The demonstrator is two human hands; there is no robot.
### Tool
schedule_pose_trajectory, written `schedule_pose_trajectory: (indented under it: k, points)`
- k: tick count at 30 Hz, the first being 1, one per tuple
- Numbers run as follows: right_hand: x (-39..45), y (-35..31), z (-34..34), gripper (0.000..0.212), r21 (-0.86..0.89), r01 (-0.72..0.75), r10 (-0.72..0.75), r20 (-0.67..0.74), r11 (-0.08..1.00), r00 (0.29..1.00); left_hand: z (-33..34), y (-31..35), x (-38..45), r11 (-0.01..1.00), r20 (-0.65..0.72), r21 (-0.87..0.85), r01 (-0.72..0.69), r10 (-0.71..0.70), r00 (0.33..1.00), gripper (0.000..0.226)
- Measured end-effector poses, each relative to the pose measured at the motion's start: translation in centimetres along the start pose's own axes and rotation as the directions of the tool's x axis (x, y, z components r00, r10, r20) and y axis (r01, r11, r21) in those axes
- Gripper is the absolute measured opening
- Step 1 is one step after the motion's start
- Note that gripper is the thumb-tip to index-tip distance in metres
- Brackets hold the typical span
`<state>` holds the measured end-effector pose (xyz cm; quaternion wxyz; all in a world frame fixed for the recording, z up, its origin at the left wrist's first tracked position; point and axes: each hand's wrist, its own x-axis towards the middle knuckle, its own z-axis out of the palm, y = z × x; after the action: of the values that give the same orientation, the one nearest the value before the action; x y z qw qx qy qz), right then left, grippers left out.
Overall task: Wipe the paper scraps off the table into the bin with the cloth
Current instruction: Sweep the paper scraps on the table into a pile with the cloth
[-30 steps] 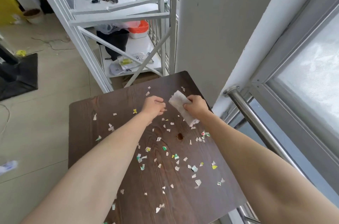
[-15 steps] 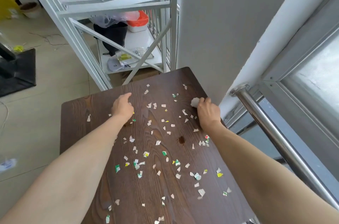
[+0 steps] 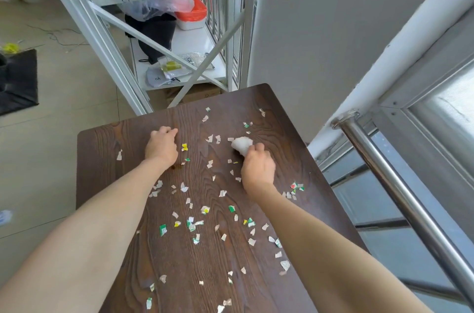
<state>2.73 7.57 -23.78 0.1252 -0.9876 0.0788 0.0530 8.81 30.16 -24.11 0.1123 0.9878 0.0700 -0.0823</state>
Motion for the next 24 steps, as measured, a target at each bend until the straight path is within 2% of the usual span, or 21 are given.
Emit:
schedule_pose_trajectory:
  k: [3,5,9,14,20,24]
  points:
    - [-1.0,-2.8,0.1,0.025,0.044,0.117,-0.121,0.103,0.992,0.987,-0.1,0.1,-0.4,1.0,0.0,0.009,-0.013,0.013,1.0,0.048]
    - [-0.8,-3.5,-0.5,0.025,0.101,0.13,-0.142,0.115,0.986,0.983,-0.2,0.0,-0.6,1.0,-0.003,0.005,-0.021,0.021,1.0,0.048]
    - [2.3,-1.9,-3.1,0.025,0.17,0.031,-0.028,-0.022,0.985,0.999,-0.4,-0.7,-0.5,0.999,-0.023,-0.008,-0.041,0.041,0.999,0.044]
    - [8.0,1.0,-5.6,0.024,0.118,-0.157,0.175,-0.163,0.98,0.971,-0.5,-0.5,-0.3,1.0,-0.095,-0.007,-0.026,0.025,0.995,0.036]
    - [12.8,1.0,-4.4,0.03,0.037,-0.25,0.253,-0.101,0.968,0.962,0.2,-0.9,0.5,0.999,-0.139,0.036,-0.031,0.036,0.99,0.033]
    - [13.5,-0.9,-2.8,0.035,0.034,-0.198,0.2,-0.052,0.98,0.978,0.6,-1.4,0.7,0.997,-0.15,0.054,-0.061,0.069,0.986,0.035]
